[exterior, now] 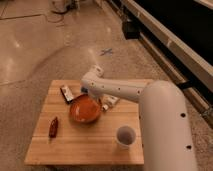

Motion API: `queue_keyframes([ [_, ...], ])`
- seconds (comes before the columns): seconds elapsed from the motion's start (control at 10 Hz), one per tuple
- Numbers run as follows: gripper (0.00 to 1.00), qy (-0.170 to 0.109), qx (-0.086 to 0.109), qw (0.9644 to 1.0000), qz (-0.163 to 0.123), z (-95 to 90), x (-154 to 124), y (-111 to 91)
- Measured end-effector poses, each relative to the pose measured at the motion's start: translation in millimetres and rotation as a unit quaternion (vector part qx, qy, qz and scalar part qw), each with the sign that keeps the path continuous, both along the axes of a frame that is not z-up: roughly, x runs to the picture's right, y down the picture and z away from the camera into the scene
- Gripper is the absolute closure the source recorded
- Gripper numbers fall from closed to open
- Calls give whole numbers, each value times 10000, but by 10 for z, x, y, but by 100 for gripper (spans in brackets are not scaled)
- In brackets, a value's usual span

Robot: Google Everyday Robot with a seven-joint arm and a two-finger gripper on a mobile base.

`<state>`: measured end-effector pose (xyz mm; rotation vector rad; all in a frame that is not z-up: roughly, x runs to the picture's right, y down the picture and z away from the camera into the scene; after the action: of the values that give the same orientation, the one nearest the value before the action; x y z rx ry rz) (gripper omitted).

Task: Drag the ceramic bowl in a circle

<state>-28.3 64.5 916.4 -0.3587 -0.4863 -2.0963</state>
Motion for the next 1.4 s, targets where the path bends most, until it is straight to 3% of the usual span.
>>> queue_keyframes([
  [0.4, 100, 489, -79, 9988, 23, -152, 662, 168],
  [0.7, 100, 715, -179, 9973, -18, -378, 968, 354],
  [1.0, 100, 676, -398, 9968, -170, -641, 975, 663],
  [1.4, 100, 263, -776, 9961, -316, -993, 634, 1106],
])
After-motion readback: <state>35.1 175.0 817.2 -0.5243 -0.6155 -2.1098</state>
